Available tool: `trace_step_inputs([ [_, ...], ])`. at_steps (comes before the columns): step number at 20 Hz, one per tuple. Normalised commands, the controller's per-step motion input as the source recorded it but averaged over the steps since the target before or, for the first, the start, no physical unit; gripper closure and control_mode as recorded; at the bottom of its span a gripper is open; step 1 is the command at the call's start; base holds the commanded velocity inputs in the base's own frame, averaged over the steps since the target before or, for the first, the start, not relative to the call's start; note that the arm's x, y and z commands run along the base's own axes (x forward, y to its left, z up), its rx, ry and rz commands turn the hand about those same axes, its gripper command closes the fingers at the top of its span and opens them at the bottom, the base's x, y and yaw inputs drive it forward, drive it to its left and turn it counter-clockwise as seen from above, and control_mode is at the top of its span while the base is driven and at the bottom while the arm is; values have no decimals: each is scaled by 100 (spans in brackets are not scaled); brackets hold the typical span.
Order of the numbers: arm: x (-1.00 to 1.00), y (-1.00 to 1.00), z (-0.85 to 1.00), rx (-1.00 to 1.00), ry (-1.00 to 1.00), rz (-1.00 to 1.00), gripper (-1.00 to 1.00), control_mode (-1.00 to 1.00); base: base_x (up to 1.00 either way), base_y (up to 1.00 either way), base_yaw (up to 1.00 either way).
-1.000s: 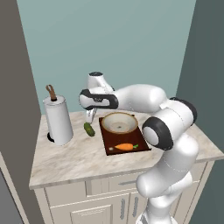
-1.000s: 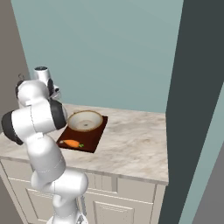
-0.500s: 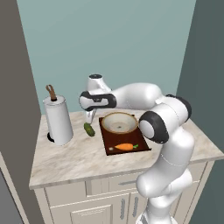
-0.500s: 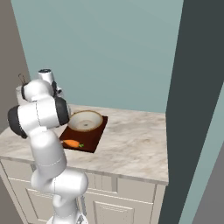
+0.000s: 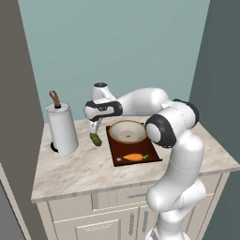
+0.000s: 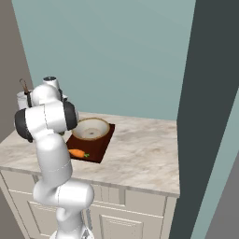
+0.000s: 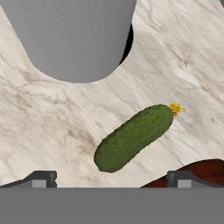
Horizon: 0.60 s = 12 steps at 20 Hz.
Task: Place the two vegetables and bowl onto the tray for setting up a vegetable dip station.
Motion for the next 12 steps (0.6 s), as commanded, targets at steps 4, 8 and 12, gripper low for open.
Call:
trace_step_inputs([
  [4,16,8,-17,0,0,-5,-100,-100,0,0,0],
  [8,12,4,-13,0,0,-7,-100,-100,0,0,0],
  [12,11,1,-13,0,0,-6,-100,-100,0,0,0],
])
